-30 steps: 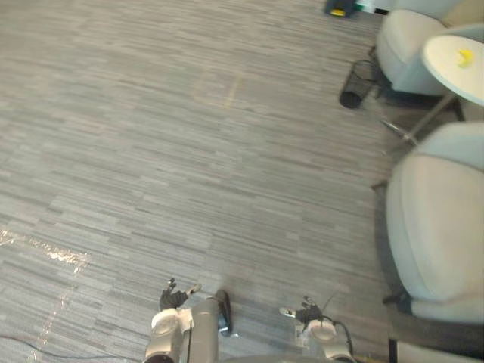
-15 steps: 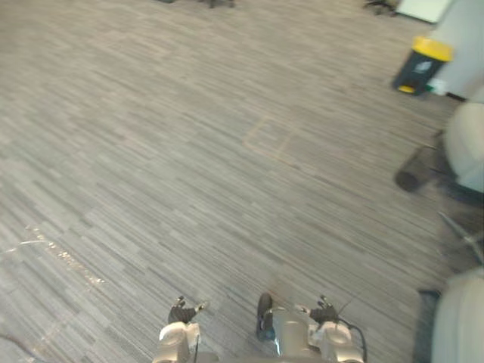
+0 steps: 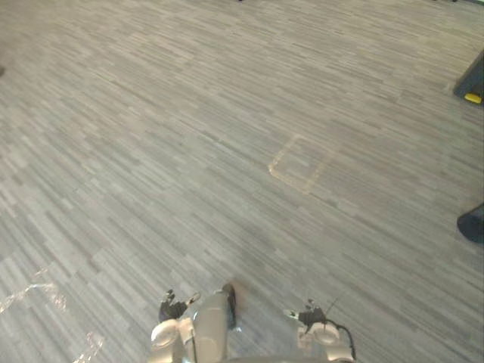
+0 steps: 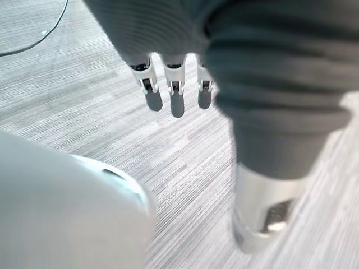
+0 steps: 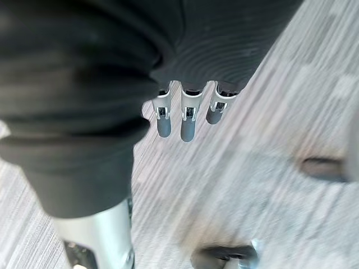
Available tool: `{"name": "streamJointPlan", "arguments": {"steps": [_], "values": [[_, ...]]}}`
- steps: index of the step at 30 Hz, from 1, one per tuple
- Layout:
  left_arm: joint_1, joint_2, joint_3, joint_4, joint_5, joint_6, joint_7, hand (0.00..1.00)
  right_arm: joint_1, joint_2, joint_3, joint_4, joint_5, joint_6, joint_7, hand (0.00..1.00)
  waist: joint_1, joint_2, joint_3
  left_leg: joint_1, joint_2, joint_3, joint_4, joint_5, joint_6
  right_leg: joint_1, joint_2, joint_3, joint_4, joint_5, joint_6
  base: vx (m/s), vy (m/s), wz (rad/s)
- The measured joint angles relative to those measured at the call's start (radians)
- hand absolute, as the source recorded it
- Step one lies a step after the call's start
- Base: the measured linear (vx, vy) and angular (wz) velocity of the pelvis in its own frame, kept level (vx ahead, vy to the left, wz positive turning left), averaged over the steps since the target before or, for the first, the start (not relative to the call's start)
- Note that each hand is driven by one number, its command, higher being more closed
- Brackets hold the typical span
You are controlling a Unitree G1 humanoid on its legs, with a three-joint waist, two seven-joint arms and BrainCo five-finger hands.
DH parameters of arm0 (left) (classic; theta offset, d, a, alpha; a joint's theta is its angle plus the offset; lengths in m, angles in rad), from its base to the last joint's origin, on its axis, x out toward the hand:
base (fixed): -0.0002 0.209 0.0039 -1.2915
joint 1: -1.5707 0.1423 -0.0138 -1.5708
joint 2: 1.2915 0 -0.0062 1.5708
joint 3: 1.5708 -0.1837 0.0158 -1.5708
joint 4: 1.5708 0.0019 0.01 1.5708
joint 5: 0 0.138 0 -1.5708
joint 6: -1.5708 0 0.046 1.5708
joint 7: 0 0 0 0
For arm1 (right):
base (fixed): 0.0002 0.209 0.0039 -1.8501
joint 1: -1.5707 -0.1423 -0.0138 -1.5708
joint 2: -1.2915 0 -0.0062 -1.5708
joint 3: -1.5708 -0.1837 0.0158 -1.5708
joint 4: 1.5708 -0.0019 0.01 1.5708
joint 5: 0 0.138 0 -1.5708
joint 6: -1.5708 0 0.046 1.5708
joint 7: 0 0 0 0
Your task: Organize the slippers on the shoe rack
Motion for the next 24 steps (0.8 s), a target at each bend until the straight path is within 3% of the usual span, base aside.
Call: {"name": "streamJointPlan", "arguments": {"steps": [1,3,5,7,9,10,12,13,14,15,16,17,18,19,20,21,22,24], "values": [[-0.002,0.008,-0.003,0.008,0.000,0.003,0.005,0.00,0.000,0.002,-0.008,-0.003,0.000,-0.002,-0.001,0.00,0.001,-0.010,-0.005,0.021,-0.010,0.008,0.012,-0.027,0.014,-0.013,-0.013,0.020,0.057,0.020,0.020,0.83,0.360,-0.20],[-0.010,0.017,-0.008,0.040,0.000,0.009,0.006,0.00,0.003,-0.001,-0.018,-0.006,-0.001,-0.010,-0.001,0.00,-0.002,-0.020,-0.002,0.144,-0.041,0.014,-0.012,-0.099,0.019,-0.114,-0.032,0.079,0.418,0.083,0.080,0.55,0.218,-0.27],[-0.027,0.014,-0.029,0.075,0.002,0.022,0.006,0.00,0.040,0.000,-0.018,-0.006,-0.001,-0.011,0.003,0.00,-0.023,-0.010,0.002,0.349,-0.069,0.013,-0.136,-0.129,0.010,-0.307,-0.016,0.047,0.843,0.053,0.075,0.57,0.161,-0.16],[-0.041,0.004,-0.054,0.079,0.002,0.021,0.006,0.00,0.059,-0.001,-0.018,-0.042,-0.004,-0.012,0.005,0.00,-0.036,-0.003,0.002,0.451,-0.073,0.013,-0.220,-0.131,0.010,-0.443,-0.011,-0.027,0.902,0.022,0.043,0.46,0.081,0.00],[-0.068,-0.008,-0.056,0.102,0.002,0.022,0.006,0.00,0.057,0.001,-0.019,-0.069,-0.009,-0.021,0.009,0.00,-0.063,-0.006,0.001,0.539,-0.070,0.003,-0.295,-0.144,-0.011,-0.596,-0.004,-0.120,0.805,-0.017,0.033,0.43,0.027,0.12],[-0.071,-0.009,-0.061,0.110,0.002,0.022,0.006,0.00,0.057,0.000,-0.022,-0.076,-0.009,-0.022,0.010,0.00,-0.067,-0.007,0.001,0.556,-0.069,0.002,-0.311,-0.148,-0.016,-0.614,-0.004,-0.144,0.757,-0.018,0.033,0.43,-0.009,0.10],[-0.075,-0.018,-0.063,0.132,0.003,0.023,0.005,0.00,0.053,-0.001,-0.053,-0.074,-0.009,-0.026,0.016,0.00,-0.074,-0.009,0.005,0.662,-0.067,0.006,-0.389,-0.154,-0.029,-0.639,0.004,-0.239,0.474,0.003,0.002,0.54,-0.038,0.09],[-0.074,-0.016,-0.071,0.137,0.003,0.023,0.004,0.00,0.046,-0.002,-0.058,-0.071,-0.011,-0.025,0.016,0.00,-0.078,-0.010,0.005,0.710,-0.064,0.003,-0.424,-0.168,-0.053,-0.636,0.031,-0.262,0.261,0.067,-0.015,0.55,-0.073,0.19],[-0.071,-0.012,-0.080,0.140,0.004,0.022,0.002,0.00,0.046,-0.003,-0.060,-0.068,-0.011,-0.024,0.017,0.00,-0.081,-0.010,0.006,0.736,-0.065,-0.003,-0.438,-0.175,-0.066,-0.640,0.047,-0.255,0.185,0.141,-0.054,0.60,-0.108,0.28],[-0.065,-0.007,-0.083,0.151,0.006,0.022,-0.001,0.00,0.039,-0.003,-0.064,-0.055,-0.013,-0.024,0.018,0.00,-0.091,-0.006,0.002,0.756,-0.057,-0.027,-0.437,-0.179,-0.073,-0.628,0.069,-0.241,0.176,0.226,-0.121,0.66,-0.142,0.09],[-0.063,-0.014,-0.081,0.162,0.012,0.025,-0.003,0.00,0.023,-0.011,-0.068,-0.042,-0.026,-0.020,0.020,0.00,-0.089,0.014,-0.009,0.764,-0.025,-0.045,-0.419,-0.172,-0.087,-0.623,0.090,-0.251,0.197,0.195,-0.141,0.79,-0.179,0.05],[-0.062,-0.017,-0.068,0.162,0.015,0.026,-0.011,0.00,0.013,-0.004,-0.087,-0.040,-0.037,-0.013,0.023,0.00,-0.083,0.030,-0.006,0.738,-0.012,-0.079,-0.327,-0.132,-0.140,-0.615,0.086,-0.260,0.252,0.131,-0.149,0.65,-0.170,-0.05],[-0.062,-0.021,-0.063,0.162,0.018,0.026,-0.013,0.00,0.014,-0.004,-0.091,-0.043,-0.037,-0.014,0.023,0.00,-0.089,0.034,-0.003,0.725,-0.011,-0.086,-0.281,-0.121,-0.142,-0.608,0.090,-0.267,0.261,0.118,-0.148,0.63,-0.201,0.02],[-0.059,-0.024,-0.052,0.166,0.029,0.026,-0.016,0.00,0.012,-0.007,-0.092,-0.044,-0.038,-0.015,0.023,0.00,-0.092,0.047,0.004,0.679,0.002,-0.099,-0.135,-0.085,-0.139,-0.567,0.105,-0.278,0.259,0.085,-0.144,0.61,-0.201,-0.25],[-0.052,-0.026,-0.031,0.161,0.033,0.026,-0.014,0.00,0.013,-0.012,-0.070,-0.044,-0.037,-0.014,0.024,0.00,-0.092,0.081,0.008,0.559,0.053,-0.116,0.194,0.053,-0.148,-0.478,0.145,-0.261,0.202,0.053,-0.153,0.60,-0.126,-0.52],[-0.040,-0.026,-0.020,0.150,0.033,0.026,-0.015,0.00,0.014,-0.013,-0.053,-0.042,-0.036,-0.009,0.024,0.00,-0.083,0.096,0.009,0.492,0.082,-0.116,0.352,0.099,-0.153,-0.439,0.175,-0.242,0.176,0.040,-0.163,0.58,-0.011,-0.90],[-0.032,-0.024,-0.008,0.133,0.033,0.025,-0.014,0.00,0.012,-0.005,-0.039,-0.035,-0.036,-0.006,0.024,0.00,-0.075,0.111,0.018,0.403,0.116,-0.110,0.528,0.066,-0.131,-0.382,0.208,-0.205,0.154,0.016,-0.172,0.69,0.062,-1.07],[-0.020,-0.007,-0.008,0.103,0.032,0.025,-0.016,0.00,0.007,0.003,-0.001,-0.012,-0.034,-0.003,0.026,0.00,-0.059,0.082,0.038,0.267,0.124,-0.104,0.621,0.001,-0.106,-0.269,0.215,-0.137,0.110,-0.026,-0.170,0.56,0.026,-0.90]]}}
